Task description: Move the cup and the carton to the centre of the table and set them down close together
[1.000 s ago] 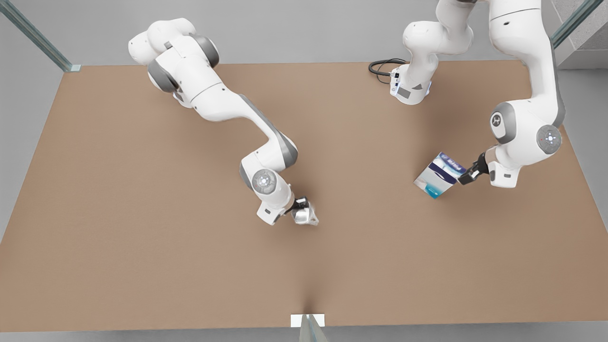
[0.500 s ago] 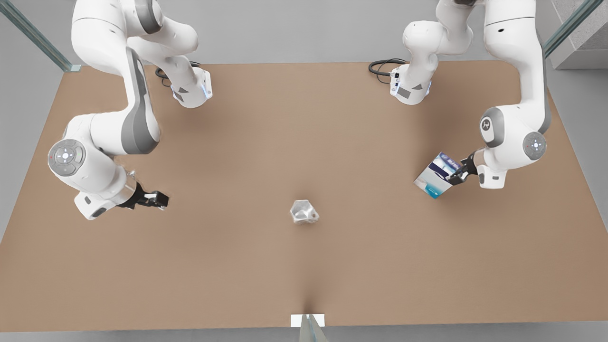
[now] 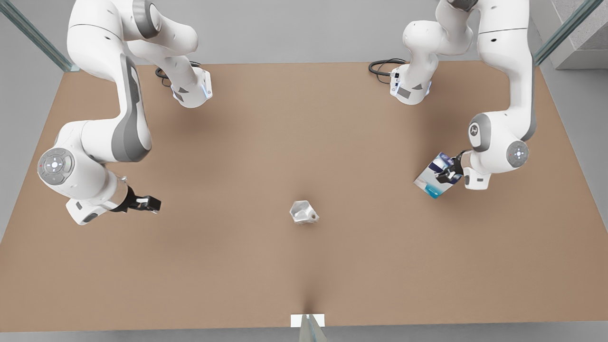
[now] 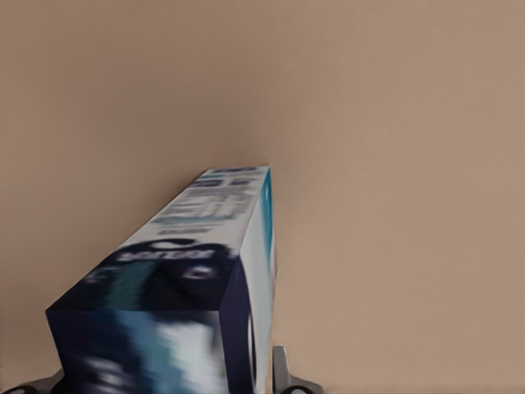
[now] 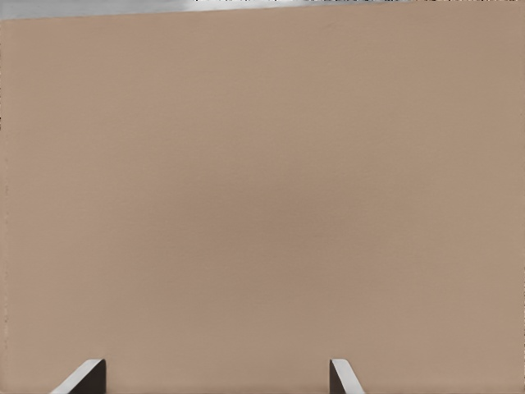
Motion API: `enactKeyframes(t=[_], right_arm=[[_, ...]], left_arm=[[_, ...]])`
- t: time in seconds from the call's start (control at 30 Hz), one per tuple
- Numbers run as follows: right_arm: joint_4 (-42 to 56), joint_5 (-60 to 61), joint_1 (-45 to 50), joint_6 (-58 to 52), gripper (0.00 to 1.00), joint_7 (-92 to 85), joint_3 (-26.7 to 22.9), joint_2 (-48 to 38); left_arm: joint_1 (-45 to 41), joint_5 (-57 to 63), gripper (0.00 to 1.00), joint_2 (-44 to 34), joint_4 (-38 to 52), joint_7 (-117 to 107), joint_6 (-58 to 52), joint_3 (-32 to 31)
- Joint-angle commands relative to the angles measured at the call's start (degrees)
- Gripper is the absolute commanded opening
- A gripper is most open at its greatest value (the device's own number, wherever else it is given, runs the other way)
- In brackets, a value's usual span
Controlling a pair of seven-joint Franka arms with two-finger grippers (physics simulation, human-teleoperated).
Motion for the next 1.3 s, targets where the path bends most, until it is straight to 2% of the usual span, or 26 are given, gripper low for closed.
enactKeyframes(t=[0.0,0.07,0.1,0.13,0.17,0.2,0.3,0.33,0.63,0.77,0.87,0.93,1.0,1.1,1.27], right_arm=[[0.0,0.1,0.0,0.0,1.00,0.0,0.1,0.0],[0.0,0.4,0.1,0.1,1.00,0.3,0.0,0.0],[0.0,0.5,0.0,0.1,1.00,0.3,0.1,0.0],[0.0,0.4,0.0,0.1,1.00,0.0,0.1,0.0],[0.0,0.4,0.0,0.1,1.00,0.0,0.1,0.0],[0.0,0.4,0.0,0.1,1.00,-0.1,0.1,0.0],[0.0,0.3,-0.1,0.1,1.00,-0.2,0.0,0.0],[0.0,0.4,0.0,0.1,1.00,0.1,0.1,0.0],[0.0,0.1,-0.1,-1.6,1.00,-0.4,0.1,-1.1],[0.0,0.1,-0.2,-2.4,1.00,-0.4,0.0,-1.7],[0.0,0.0,-0.5,-2.5,1.00,-0.8,-0.2,-1.8],[0.0,0.1,-1.4,-2.5,1.00,-1.5,-0.2,-1.7],[0.4,0.3,-1.9,-2.5,1.00,-2.4,-0.5,-1.7],[1.4,0.8,-2.6,-2.5,1.00,-2.2,-0.5,-1.3],[1.6,0.7,-2.7,-2.4,1.00,-2.1,-0.4,-1.1]], left_arm=[[0.0,-0.2,1.00,0.0,0.0,0.0,-0.2,0.0],[0.0,-0.2,1.00,0.0,0.0,0.4,-0.3,0.0],[0.0,-0.2,0.97,0.0,0.1,0.6,-0.3,0.0],[0.0,-0.2,0.83,0.0,0.1,0.6,-0.3,0.0],[0.0,-0.2,0.74,0.1,0.1,0.7,-0.2,0.0],[0.0,-0.2,0.74,0.3,0.1,0.7,-0.2,0.0],[0.0,-0.2,0.51,0.3,0.1,0.2,-0.4,-0.2],[-0.1,-0.2,0.48,0.3,0.2,0.1,-0.6,-0.3],[-0.1,-1.7,0.48,-0.9,1.8,-1.5,-2.0,-0.8],[-2.2,-3.2,0.48,-4.0,3.2,-7.6,-2.9,-0.8],[-3.1,-3.0,0.48,-4.5,5.0,-15.2,-2.4,-5.8],[-7.6,-2.3,0.48,-4.7,5.0,-21.1,-1.5,-8.3],[-9.8,-1.7,0.48,-3.7,8.3,-32.3,-1.3,-14.1],[-10.3,2.2,0.48,0.3,16.1,-54.4,-1.9,-23.5],[-10.3,12.0,0.48,10.5,27.6,-74.1,-1.9,-33.0]])
